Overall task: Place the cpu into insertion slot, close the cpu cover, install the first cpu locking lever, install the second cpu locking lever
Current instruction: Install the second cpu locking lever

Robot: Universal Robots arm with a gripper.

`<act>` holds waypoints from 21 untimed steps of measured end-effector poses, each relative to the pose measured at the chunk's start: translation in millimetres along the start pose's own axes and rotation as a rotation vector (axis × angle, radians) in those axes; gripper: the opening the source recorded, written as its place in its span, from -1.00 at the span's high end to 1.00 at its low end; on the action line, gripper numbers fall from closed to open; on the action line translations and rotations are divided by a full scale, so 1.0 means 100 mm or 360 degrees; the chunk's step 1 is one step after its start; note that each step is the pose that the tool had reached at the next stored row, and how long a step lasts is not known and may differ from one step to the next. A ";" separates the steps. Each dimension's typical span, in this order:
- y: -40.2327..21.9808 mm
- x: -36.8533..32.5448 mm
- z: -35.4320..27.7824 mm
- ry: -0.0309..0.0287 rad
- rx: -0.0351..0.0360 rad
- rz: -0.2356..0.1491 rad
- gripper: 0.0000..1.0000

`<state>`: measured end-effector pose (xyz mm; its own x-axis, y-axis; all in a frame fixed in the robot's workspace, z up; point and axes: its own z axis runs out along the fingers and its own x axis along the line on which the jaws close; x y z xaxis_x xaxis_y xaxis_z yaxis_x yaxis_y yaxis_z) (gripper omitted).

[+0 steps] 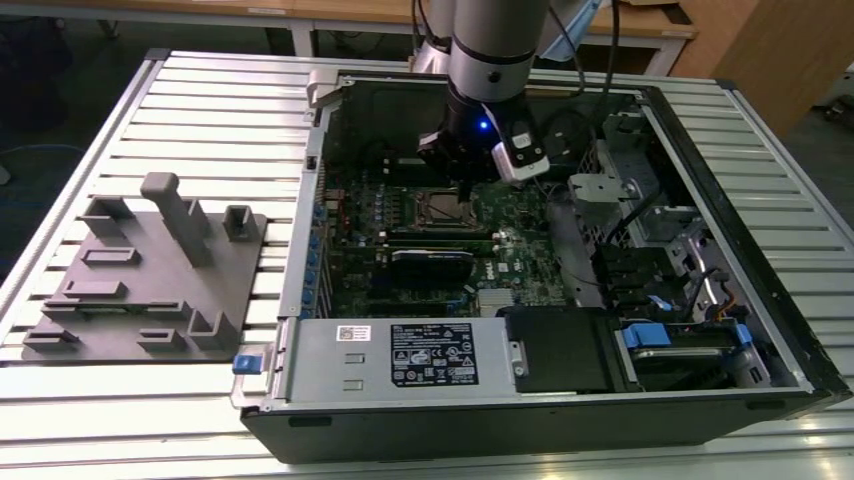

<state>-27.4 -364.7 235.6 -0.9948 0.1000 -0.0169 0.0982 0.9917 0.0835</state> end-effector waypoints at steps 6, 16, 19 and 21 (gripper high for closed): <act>-0.043 -0.004 -0.003 0.00000 -0.0002 0.0000 0.80; -0.086 0.030 -0.007 0.00017 -0.0017 0.0002 0.80; -0.133 0.025 -0.011 0.00031 -0.0023 0.0007 0.80; -0.152 0.023 -0.013 0.00072 -0.0030 0.0011 0.80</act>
<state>-31.2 -379.6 235.6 -0.9943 0.1063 -0.0117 0.1046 0.9892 0.1026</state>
